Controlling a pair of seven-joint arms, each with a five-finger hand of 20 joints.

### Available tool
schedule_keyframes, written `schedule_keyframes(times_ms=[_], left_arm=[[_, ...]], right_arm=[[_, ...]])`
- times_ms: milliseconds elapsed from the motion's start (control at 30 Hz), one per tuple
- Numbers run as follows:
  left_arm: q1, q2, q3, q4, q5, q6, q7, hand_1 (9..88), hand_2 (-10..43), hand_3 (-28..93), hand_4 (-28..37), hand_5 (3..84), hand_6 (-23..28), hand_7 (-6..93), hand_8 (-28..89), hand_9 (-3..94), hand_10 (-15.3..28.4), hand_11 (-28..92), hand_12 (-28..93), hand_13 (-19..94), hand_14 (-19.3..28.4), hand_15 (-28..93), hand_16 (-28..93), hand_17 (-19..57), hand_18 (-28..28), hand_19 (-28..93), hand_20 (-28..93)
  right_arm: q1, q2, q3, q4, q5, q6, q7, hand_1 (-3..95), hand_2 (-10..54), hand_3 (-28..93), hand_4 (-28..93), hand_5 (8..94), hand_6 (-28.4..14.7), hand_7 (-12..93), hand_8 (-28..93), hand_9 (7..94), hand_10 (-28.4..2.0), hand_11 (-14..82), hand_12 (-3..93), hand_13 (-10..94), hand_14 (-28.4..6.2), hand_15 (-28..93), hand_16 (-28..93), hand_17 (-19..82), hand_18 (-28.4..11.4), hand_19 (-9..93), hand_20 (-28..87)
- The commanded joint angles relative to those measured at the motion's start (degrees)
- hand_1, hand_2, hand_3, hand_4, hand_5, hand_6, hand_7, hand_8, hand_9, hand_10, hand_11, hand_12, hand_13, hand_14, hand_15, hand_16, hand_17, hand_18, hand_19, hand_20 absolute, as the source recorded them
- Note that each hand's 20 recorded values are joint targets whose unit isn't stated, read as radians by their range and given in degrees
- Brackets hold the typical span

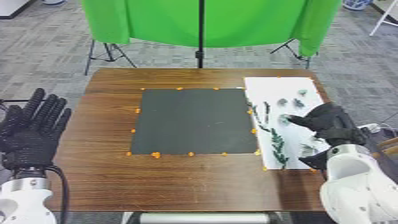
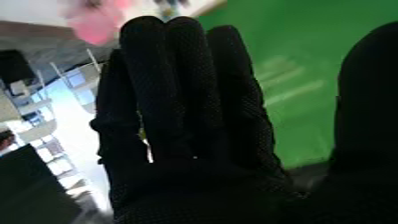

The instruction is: Arrange flowers

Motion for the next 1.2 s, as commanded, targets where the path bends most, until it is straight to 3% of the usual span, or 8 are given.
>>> schedule_keyframes(times_ms=[33,133,233,433,533,700,867,1200], left_arm=[[1.5,-0.82,0.06,-0.64,0.28,1.12,-0.27,23.3,11.8,78,-28.3,42.5,6.1,7.4,-9,36.1,12.2,11,7,31,9.6,9,-2,-3.0,11.3,26,12],[1.8,-2.10,0.06,-0.81,0.52,1.07,-0.52,23.5,12.1,78,-28.3,42.6,6.1,7.5,-9,36.2,12.3,11,7,31,9.6,9,-2,-3.0,11.3,26,12],[2.5,0.13,0.03,-0.86,-0.65,1.71,0.65,23.5,12.1,78,-28.3,42.7,6.2,7.6,-9,36.3,12.4,11,7,31,9.6,9,-2,-2.9,11.2,26,12],[1.8,-0.84,-0.13,-0.86,0.86,2.05,-0.83,23.9,12.8,78,-28.3,43.0,6.5,7.7,-9,36.6,12.4,12,7,31,9.6,10,-2,-2.9,11.2,26,12],[1.7,-0.62,0.30,-1.73,1.22,6.56,-1.37,24.0,13.1,78,-28.3,43.4,6.7,7.9,-9,36.9,12.6,12,7,31,9.6,10,-2,-2.9,11.3,26,12],[0.6,-0.52,0.60,-1.02,1.13,5.68,-1.93,24.1,13.9,78,-28.3,44.3,7.2,8.2,-9,38.3,12.9,13,7,32,9.9,11,-2,-3.2,11.6,27,12],[-0.7,-0.49,1.14,-0.66,0.72,5.90,-2.76,24.3,14.1,78,-28.3,44.5,7.2,8.4,-9,38.7,13.0,13,7,32,10.0,12,-3,-3.4,11.7,28,11],[-0.6,-0.44,0.91,-0.39,0.12,4.69,-2.67,24.4,14.2,78,-28.3,44.6,7.3,8.7,-9,38.8,12.8,13,7,32,10.0,12,-3,-3.7,11.8,29,11]], right_arm=[[0.4,3.4,-5.9,2.6,-5.3,-7.5,2.0,36.2,-9.5,50,-28,70.8,-4.2,21,-11,71.3,-17.6,31.1,24.9,64,-14.3,57,24,29,-23.0,77,37],[1.5,4.7,-8.6,4.7,-9.0,-7.8,1.8,37.4,-9.5,51,-28,72.9,-4.4,18,-11,73.8,-17.8,29.2,24.2,66,-14.0,57,24,30,-23.6,78,38],[1.9,6.1,-11.4,4.7,-10.6,-9.3,4.6,37.3,-9.5,52,-28,73.6,-4.6,17,-11,74.5,-18.1,27.6,23.7,67,-14.0,56,24,31,-24.2,80,39],[2.8,6.5,-14.8,6.4,-14.5,-10.7,6.7,33.7,-9.5,61,-28,75.2,-5.7,14,-10,76.2,-18.7,24.9,22.7,69,-14.8,52,23,33,-25.3,83,38],[3.5,5.9,-14.6,7.6,-12.9,-14.6,4.0,33.1,-9.5,66,-28,74.8,-5.5,15,-9,76.0,-18.5,25.2,23.3,69,-14.6,51,23,32,-25.4,84,38],[3.8,5.4,-16.9,10.7,-13.3,-13.2,2.0,38.5,-9.5,73,-28,74.0,-3.6,22,-10,75.2,-16.5,29.8,24.7,69,-13.4,52,23,32,-24.5,83,37],[3.0,5.9,-21.9,12.3,-16.8,-11.9,1.2,48.8,-9.5,66,-28,75.2,-3.2,32,13,77.4,-14.8,37.2,29.4,72,-12.5,55,25,34,-24.6,84,39],[0.9,6.7,-21.3,9.8,-16.5,-6.8,4.9,55.2,-9.5,75,-25,78.5,-3.1,41,19,85.7,-12.6,25.3,51.9,77,-11.6,54,35,37,-26.2,88,40]])
